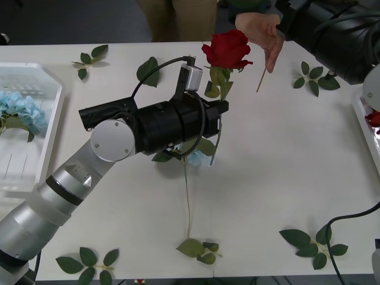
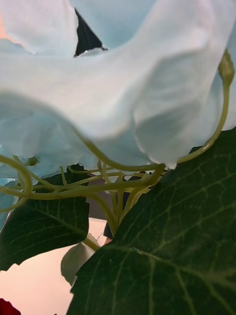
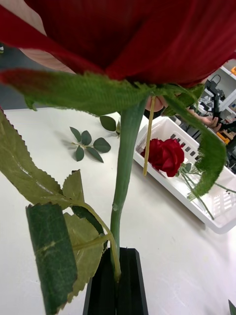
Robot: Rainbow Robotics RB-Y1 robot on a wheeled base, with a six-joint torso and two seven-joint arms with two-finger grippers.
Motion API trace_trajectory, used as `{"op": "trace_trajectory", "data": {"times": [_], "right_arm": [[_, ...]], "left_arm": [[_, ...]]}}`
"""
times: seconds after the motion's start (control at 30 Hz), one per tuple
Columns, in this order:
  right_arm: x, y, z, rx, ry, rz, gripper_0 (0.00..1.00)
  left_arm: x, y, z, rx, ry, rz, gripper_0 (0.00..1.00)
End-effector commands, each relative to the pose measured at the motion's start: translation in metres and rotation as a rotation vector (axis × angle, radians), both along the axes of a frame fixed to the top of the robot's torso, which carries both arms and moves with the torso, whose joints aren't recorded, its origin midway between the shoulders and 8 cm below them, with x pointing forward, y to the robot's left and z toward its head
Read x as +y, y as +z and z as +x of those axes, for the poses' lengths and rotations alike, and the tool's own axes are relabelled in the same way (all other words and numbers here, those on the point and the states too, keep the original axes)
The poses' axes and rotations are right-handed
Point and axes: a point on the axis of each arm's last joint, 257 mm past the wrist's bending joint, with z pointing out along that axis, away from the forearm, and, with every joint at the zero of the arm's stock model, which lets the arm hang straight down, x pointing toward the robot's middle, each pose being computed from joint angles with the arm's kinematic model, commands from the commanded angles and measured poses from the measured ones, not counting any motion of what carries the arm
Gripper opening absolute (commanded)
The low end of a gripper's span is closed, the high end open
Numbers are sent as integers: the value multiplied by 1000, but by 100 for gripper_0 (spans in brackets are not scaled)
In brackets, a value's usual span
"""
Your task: Place the red flowers into the right box and the blue flowers into the left box. If a person shows an open palm, hand one flower to the person first, then continue sorting.
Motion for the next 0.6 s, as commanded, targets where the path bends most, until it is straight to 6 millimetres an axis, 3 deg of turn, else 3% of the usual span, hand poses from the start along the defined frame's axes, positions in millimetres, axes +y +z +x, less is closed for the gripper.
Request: {"op": "trace_trajectory", "data": {"times": [0.03, 0.1, 0.2, 0.37, 0.6], "right_arm": [[8, 31, -3, -55, 7, 37, 33], [4, 31, -2, -58, -3, 32, 60], [-2, 32, -1, -59, -13, 30, 76], [-10, 28, -8, -28, 27, 52, 79], [-47, 1, -45, 92, 116, 38, 79]], "left_arm": [[-12, 21, -4, -98, -29, 14, 0], [-12, 21, -5, -96, -31, 14, 0], [-12, 21, -4, -99, -29, 15, 0], [-12, 21, -4, -99, -29, 15, 0], [-12, 21, -5, -97, -31, 13, 0]]}}
